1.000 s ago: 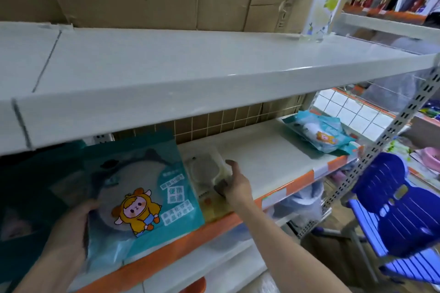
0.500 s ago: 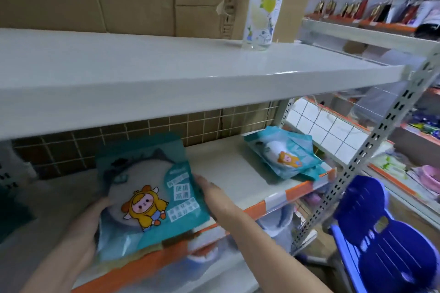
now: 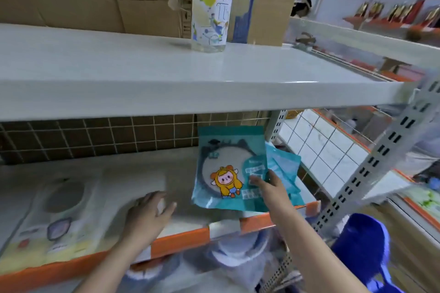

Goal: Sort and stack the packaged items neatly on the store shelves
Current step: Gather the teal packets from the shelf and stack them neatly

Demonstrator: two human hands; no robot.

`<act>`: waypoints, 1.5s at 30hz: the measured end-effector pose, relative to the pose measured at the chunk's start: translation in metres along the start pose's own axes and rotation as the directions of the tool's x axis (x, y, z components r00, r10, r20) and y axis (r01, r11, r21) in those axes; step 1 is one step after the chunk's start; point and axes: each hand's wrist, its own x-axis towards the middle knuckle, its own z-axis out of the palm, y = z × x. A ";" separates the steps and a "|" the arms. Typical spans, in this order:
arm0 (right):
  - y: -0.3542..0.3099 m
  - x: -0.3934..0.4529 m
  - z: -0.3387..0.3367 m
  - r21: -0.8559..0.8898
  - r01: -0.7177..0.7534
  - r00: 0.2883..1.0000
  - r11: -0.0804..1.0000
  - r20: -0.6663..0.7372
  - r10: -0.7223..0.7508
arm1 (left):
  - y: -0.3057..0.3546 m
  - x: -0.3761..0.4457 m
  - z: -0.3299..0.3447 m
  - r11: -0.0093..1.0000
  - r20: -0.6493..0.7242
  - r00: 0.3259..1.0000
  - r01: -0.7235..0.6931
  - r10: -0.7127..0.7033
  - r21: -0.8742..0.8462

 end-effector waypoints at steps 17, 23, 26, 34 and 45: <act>0.013 0.085 -0.071 -0.941 -0.073 0.952 0.331 -0.165 -0.258 | 0.001 -0.016 0.017 0.910 -0.025 1.000 0.018 -0.008 0.413; 0.002 0.075 -0.017 -0.911 0.141 0.907 0.387 -0.038 -0.419 | -0.011 -0.021 0.002 0.933 0.031 0.999 -0.037 0.028 0.357; 0.005 0.048 0.027 -0.742 0.381 0.886 0.552 0.123 -0.447 | -0.029 -0.036 -0.021 0.940 -0.059 0.997 -0.018 0.041 0.341; 0.031 -0.037 0.161 -0.374 0.354 0.923 0.857 0.287 -0.256 | -0.128 -0.101 -0.131 0.989 -0.417 0.907 0.109 -0.060 0.095; 0.062 -0.173 0.356 -0.306 0.344 0.865 0.887 0.471 -0.173 | -0.316 -0.194 -0.281 0.958 -0.531 0.807 0.285 -0.259 -0.034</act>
